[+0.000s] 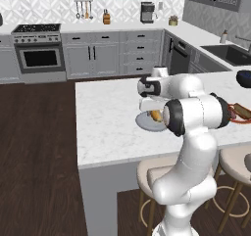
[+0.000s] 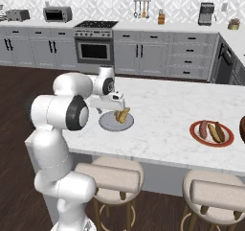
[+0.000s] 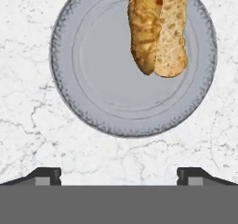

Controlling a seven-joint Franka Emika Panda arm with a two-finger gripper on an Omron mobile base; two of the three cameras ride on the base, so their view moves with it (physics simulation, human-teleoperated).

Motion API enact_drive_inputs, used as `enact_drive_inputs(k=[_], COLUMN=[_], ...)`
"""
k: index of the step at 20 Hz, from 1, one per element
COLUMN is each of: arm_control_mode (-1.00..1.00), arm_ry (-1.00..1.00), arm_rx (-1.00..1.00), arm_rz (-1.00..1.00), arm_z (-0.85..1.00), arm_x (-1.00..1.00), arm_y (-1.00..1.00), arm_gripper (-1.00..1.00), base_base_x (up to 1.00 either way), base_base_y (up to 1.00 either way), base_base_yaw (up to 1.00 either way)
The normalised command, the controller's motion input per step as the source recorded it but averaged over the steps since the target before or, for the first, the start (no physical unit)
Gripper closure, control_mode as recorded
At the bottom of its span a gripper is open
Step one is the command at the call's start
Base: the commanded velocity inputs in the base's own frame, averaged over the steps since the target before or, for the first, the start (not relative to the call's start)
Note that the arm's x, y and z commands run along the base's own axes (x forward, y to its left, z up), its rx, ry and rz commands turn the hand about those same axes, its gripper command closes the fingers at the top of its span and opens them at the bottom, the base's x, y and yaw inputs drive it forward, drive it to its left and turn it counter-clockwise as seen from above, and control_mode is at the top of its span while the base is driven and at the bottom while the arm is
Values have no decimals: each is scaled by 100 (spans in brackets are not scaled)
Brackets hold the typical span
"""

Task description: Place one bun and one sausage from the bowl on each plate.

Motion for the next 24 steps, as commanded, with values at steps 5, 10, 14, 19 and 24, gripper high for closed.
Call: enact_drive_inputs(k=[5,10,14,19,24], arm_control_mode=[-100,-100,-100,-100,-100], arm_ry=[-4,-2,-1,-1,0], arm_rx=[0,0,0,0,0], arm_rz=[0,-5,-1,0,0], arm_z=[43,20,21,15,11], arm_x=[-62,-43,-34,-15,0], arm_y=[18,-50,-21,0,0], arm_gripper=[-100,-100,-100,-100,-100], base_base_x=[0,0,0,0,0], base_base_y=[0,0,0,0,0], base_base_yaw=[0,0,0,0,0])
